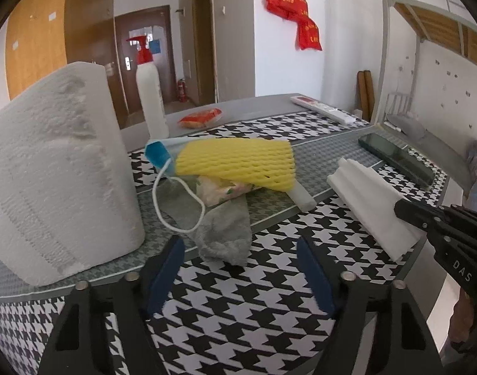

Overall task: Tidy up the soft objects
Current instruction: 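Close the left tool on the grey cloth while the right tool holds the tissue, then lift the grey cloth off the table with the left tool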

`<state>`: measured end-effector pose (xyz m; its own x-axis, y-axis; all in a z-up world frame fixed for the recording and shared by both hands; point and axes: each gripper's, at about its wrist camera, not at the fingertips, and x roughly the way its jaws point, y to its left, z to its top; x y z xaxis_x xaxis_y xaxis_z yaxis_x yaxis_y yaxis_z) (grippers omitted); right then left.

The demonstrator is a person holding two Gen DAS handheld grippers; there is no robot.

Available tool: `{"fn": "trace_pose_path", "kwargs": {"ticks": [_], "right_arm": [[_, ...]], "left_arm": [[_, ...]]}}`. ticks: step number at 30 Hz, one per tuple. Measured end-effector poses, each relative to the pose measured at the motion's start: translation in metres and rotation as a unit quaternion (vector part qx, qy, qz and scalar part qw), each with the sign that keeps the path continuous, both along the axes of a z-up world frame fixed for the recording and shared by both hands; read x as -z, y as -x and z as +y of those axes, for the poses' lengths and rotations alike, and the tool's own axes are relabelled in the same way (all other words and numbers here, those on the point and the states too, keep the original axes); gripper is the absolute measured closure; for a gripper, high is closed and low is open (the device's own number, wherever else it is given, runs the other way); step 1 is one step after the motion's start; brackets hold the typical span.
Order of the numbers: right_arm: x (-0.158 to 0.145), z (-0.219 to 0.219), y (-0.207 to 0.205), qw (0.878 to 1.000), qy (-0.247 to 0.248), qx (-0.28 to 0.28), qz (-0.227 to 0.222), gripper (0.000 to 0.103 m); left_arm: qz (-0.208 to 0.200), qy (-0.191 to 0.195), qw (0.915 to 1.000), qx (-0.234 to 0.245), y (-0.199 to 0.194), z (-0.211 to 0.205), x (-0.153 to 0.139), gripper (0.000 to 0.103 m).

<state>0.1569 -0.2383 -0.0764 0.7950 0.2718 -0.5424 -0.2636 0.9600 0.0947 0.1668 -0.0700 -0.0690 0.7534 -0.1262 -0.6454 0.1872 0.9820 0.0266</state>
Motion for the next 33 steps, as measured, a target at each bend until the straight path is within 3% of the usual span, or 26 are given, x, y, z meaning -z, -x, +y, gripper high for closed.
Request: {"fn": "trace_pose_path", "kwargs": {"ticks": [9,16,33], "right_arm": [[0.003,-0.004,-0.002,1.0,-0.009,-0.005,0.002,0.096],[0.001,-0.007,0.002,1.0,-0.012,-0.003,0.001,0.096],[-0.025,-0.001,0.025,0.999,-0.009,-0.003,-0.032,0.096]], "left_arm": [[0.036,-0.019,0.9989,-0.022,-0.015,-0.002,0.01,0.059],[0.036,-0.018,0.9989,-0.025,-0.016,-0.003,0.009,0.085],[-0.039,-0.003,0.9992,0.006,0.028,0.0,-0.034,0.09]]}}
